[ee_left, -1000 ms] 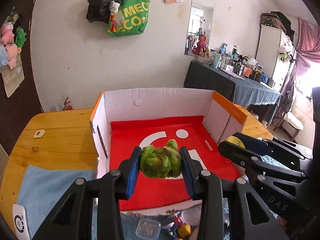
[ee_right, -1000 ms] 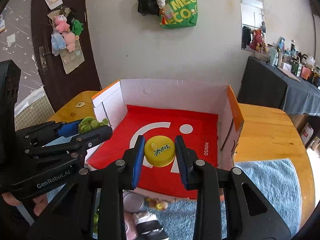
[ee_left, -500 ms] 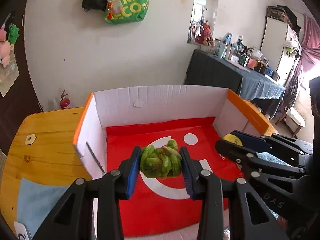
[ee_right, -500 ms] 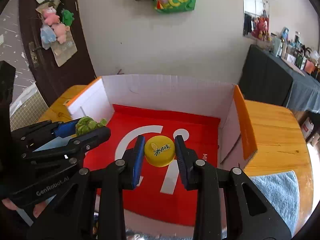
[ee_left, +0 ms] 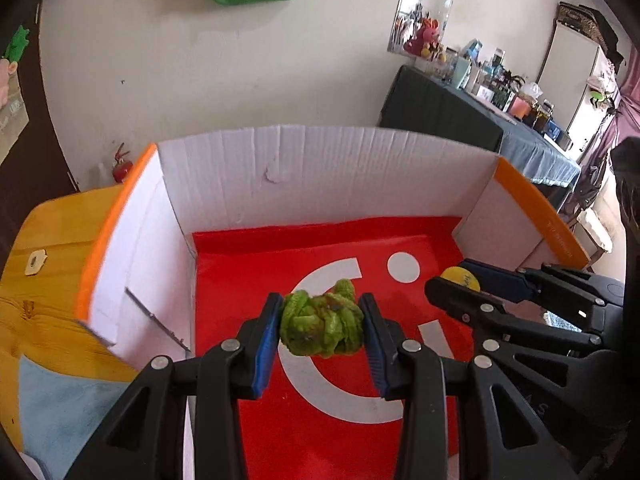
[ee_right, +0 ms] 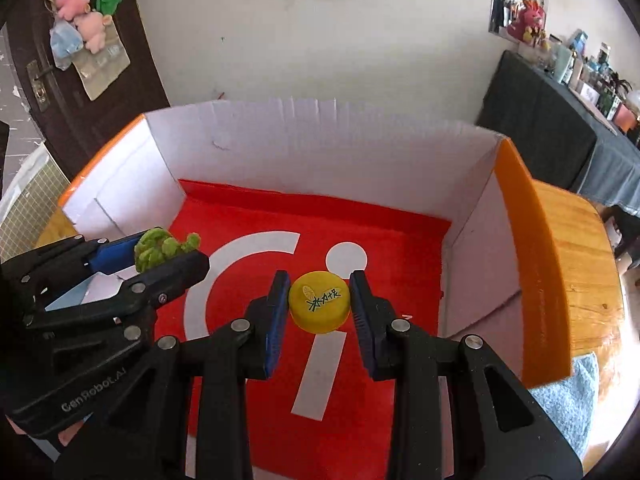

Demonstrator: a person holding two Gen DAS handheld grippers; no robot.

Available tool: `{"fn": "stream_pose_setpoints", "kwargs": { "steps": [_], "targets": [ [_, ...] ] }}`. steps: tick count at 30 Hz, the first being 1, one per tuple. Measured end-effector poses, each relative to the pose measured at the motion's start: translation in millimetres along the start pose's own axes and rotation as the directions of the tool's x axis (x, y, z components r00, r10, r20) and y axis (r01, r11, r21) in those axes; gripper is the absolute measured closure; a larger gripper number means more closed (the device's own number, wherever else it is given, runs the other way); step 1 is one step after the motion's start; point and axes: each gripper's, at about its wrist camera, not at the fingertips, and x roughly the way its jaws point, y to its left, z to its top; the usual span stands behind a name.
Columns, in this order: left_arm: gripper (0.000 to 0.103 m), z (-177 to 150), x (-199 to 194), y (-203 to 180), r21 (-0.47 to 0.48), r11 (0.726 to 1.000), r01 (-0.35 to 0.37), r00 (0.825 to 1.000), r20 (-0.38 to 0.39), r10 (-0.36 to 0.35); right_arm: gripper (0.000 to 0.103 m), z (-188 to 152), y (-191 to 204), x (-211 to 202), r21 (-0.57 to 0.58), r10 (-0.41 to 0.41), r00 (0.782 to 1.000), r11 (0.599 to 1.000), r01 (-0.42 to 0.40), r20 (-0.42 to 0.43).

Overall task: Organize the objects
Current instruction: 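Lift both held items and carry them over into the red-lined box, then lower the green ball and yellow lid onto the red floor and open both grippers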

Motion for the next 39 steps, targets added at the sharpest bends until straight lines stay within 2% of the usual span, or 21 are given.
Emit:
{"fn": "stream_pose_setpoints", "kwargs": {
  "steps": [9,21,27,39],
  "targets": [
    [0.063,-5.7,21.4,13.6,-0.014,1.000,-0.017,0.998,-0.055,0.017,0.074,-1.5,-6.0,12.8,0.017,0.013,0.999,1.000,-0.012,-0.042],
    [0.063,-16.6,28.4,19.9,-0.015,1.000,-0.012,0.994,-0.113,0.010,0.074,-5.7,-17.4,28.5,0.049,0.047,0.987,0.998,-0.040,-0.154],
    [0.063,-19.6,28.3,22.4,-0.020,1.000,-0.008,0.991,-0.132,0.005,0.074,-8.1,-22.9,29.4,0.063,0.059,0.983,0.997,-0.049,-0.173],
    [0.062,-20.5,24.0,27.7,-0.030,1.000,-0.005,0.992,-0.129,0.001,0.074,-13.8,-36.1,20.8,0.083,0.078,0.984,0.994,-0.066,-0.158]
  ]
}}
